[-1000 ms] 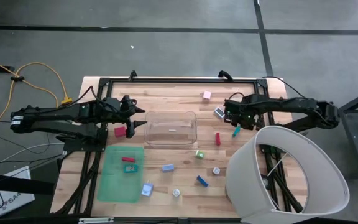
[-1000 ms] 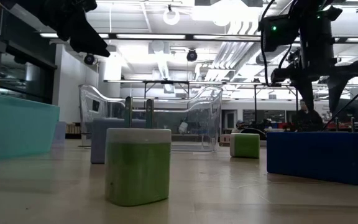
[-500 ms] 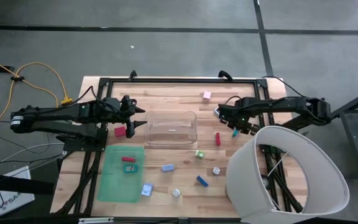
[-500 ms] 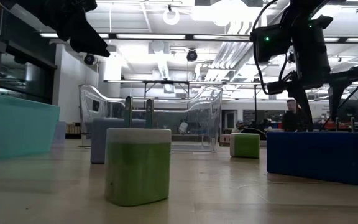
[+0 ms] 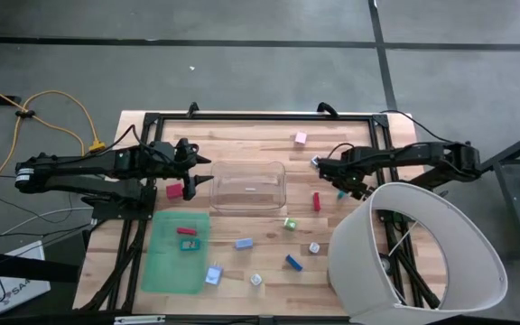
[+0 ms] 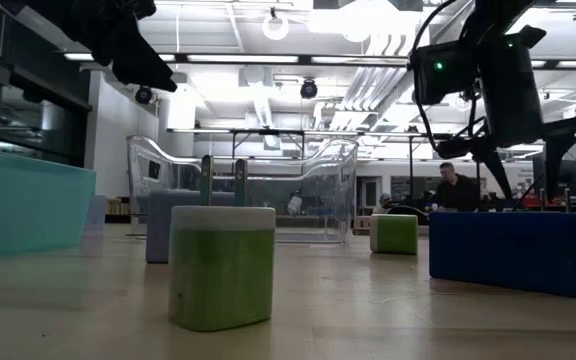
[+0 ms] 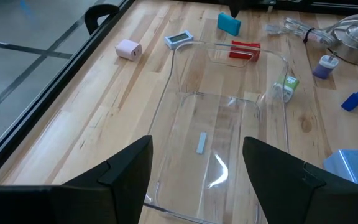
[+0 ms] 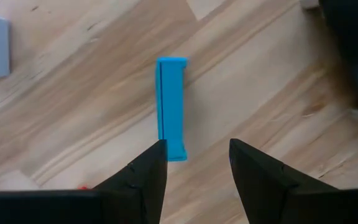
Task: Pick & Place Office items
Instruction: Put the light blue digital clock into the green bin
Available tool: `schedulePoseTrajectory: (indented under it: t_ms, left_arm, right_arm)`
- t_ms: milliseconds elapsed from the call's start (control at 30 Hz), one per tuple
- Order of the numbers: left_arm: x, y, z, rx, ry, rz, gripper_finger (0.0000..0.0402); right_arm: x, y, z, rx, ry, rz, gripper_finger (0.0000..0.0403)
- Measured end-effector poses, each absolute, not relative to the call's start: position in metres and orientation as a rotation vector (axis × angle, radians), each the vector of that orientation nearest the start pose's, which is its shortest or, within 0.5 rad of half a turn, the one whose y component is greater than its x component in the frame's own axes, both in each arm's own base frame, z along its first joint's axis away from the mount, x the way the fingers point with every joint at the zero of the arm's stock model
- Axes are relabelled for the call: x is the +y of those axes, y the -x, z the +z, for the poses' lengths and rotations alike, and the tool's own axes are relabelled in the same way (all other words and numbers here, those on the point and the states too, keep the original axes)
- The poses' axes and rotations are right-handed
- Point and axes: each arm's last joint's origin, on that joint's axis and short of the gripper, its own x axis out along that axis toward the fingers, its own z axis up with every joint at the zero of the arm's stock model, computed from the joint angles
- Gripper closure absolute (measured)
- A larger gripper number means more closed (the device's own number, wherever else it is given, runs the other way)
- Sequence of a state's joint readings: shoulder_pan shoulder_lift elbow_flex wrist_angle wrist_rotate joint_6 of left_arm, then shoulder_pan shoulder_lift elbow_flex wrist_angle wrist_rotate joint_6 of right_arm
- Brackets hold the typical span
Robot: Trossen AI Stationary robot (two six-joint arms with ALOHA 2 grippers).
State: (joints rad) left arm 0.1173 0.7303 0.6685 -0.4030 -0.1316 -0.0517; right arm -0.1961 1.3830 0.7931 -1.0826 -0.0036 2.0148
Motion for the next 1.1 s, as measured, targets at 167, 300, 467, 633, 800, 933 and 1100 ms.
schedulePoseTrajectory:
  t_ms: [167, 300, 467, 633, 800, 933, 1100]
  left_arm:
    - [0.022, -0.156, 0.281, 0.46, 0.047, 0.256, 0.0158]
    - [0.022, -0.156, 0.281, 0.46, 0.047, 0.256, 0.0158]
    - [0.022, -0.156, 0.281, 0.46, 0.047, 0.256, 0.0158]
    - [0.022, -0.156, 0.281, 0.459, 0.047, 0.256, 0.0158]
    - [0.022, -0.156, 0.281, 0.46, 0.047, 0.256, 0.0158]
    - [0.022, -0.156, 0.281, 0.46, 0.047, 0.256, 0.0158]
    - [0.022, -0.156, 0.281, 0.46, 0.047, 0.257, 0.0158]
  right_arm:
    - [-0.036, -0.197, 0.178, 0.884, -1.617, -1.716, 0.0241]
    - [-0.037, -0.197, 0.178, 0.851, -1.59, -1.725, 0.0241]
    - [-0.038, -0.198, 0.176, 0.841, -1.573, -1.734, 0.0241]
    - [-0.039, -0.201, 0.169, 0.882, -1.54, -1.754, 0.0241]
    - [-0.043, -0.206, 0.162, 0.893, -1.53, -1.741, 0.0241]
    - [-0.046, -0.21, 0.157, 0.901, -1.529, -1.733, 0.0241]
    - [-0.047, -0.21, 0.156, 0.91, -1.524, -1.726, 0.0241]
